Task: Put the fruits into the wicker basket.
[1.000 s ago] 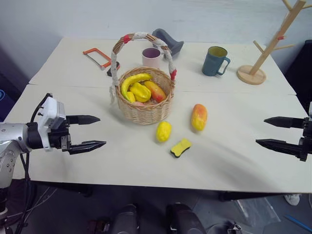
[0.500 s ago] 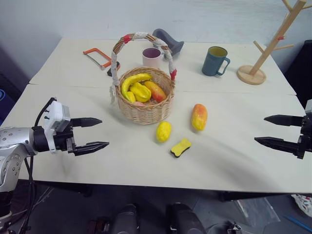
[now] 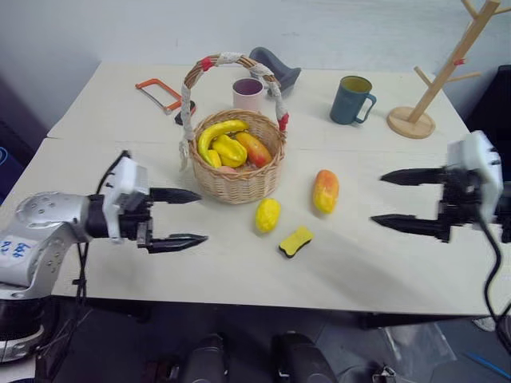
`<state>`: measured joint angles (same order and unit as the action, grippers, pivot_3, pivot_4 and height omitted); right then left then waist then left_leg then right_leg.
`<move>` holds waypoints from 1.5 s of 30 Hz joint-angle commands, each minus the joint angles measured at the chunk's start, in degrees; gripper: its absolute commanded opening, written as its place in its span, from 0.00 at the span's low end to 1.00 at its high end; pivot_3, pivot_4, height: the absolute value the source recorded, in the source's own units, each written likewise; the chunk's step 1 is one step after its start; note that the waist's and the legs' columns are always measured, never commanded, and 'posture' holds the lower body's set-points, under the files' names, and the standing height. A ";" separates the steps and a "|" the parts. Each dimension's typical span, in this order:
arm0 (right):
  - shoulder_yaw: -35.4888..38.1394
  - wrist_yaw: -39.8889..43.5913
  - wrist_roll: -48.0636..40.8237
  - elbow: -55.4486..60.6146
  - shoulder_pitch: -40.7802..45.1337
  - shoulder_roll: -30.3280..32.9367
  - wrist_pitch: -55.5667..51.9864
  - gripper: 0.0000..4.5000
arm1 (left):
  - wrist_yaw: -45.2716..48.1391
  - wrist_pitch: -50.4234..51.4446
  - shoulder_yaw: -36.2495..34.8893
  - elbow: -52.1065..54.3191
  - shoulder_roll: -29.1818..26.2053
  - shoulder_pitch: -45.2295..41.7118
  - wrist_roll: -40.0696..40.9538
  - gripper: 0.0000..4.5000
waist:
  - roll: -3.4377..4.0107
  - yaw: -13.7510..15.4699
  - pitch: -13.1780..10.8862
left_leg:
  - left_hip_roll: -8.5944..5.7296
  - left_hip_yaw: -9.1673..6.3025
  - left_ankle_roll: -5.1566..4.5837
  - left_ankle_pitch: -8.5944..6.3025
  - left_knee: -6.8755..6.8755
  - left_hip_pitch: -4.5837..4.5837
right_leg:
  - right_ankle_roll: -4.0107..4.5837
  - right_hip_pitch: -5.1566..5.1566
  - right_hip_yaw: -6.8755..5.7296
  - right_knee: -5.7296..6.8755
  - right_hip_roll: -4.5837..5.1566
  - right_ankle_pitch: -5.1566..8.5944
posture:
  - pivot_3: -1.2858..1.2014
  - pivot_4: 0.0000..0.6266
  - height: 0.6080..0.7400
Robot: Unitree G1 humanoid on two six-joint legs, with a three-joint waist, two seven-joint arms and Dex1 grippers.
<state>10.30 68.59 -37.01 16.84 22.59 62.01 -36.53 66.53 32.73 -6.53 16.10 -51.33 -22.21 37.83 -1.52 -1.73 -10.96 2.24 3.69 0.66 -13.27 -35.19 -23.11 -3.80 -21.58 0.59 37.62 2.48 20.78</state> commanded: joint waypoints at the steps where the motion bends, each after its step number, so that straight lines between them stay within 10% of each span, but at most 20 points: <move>1: -12.00 3.53 9.41 -0.49 5.59 -3.11 9.32 0.99 | 3.97 -0.78 4.74 1.98 0.05 -4.35 -0.78 1.00 | 0.00 -0.09 0.00 | -0.01 0.01 0.00 0.00 -0.02 -0.01 | 0.00 -0.01 0.01 0.00 0.00 0.00 | 0.52 0.24 1.00; 8: -28.76 9.37 27.85 -15.10 12.24 -10.87 31.14 0.99 | 6.98 -2.43 9.11 2.56 0.30 -7.26 -3.27 1.00 | 0.00 -0.02 0.00 | -0.03 0.02 -0.01 0.00 -0.16 -0.06 | 0.00 -0.04 0.01 0.03 -0.07 0.00 | 0.52 0.24 1.00; 24: -37.56 14.03 39.70 -38.61 24.11 -26.30 44.90 0.99 | 4.87 -3.09 8.10 2.94 1.01 -5.93 -4.48 1.00 | 0.01 -0.17 -0.01 | 0.02 -0.04 0.02 0.01 -0.47 -0.04 | 0.00 -0.01 -0.06 0.34 -0.08 0.00 | 0.52 0.24 1.00; 29: -37.66 22.90 36.83 -40.52 25.77 -26.72 38.76 0.72 | 4.56 -2.82 8.07 2.61 1.27 -6.59 -4.15 1.00 | 0.01 -0.15 -0.01 | 0.04 -0.05 0.03 0.02 -0.51 -0.02 | 0.00 0.01 -0.07 0.39 -0.09 0.00 | 0.52 0.24 1.00; 36: -28.39 18.26 22.45 -20.00 18.86 -23.91 16.56 0.24 | 4.93 -2.94 8.78 2.92 2.69 -7.67 -3.64 1.00 | 0.01 0.14 -0.01 | 0.04 -0.14 0.03 -0.01 -0.50 -0.09 | 0.00 0.00 -0.14 0.37 -0.04 0.00 | 0.52 0.24 1.00; 45: 1.06 -10.21 22.99 4.74 -10.25 -15.80 -3.71 0.22 | 2.24 -3.98 8.25 -0.03 7.87 -8.50 -4.00 1.00 | 0.01 1.29 -0.01 | -0.06 -0.26 0.01 -0.10 -0.54 -0.17 | 0.00 0.09 -0.22 0.25 0.07 0.00 | 0.52 0.24 1.00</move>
<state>3.82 62.75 -13.21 17.03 13.83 45.42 -37.13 69.56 29.75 2.80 15.78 -44.14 -30.69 33.66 -1.51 -0.44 -10.96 2.18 3.46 0.68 -13.36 -35.74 -23.27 -3.80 -21.50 0.38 37.86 2.53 20.79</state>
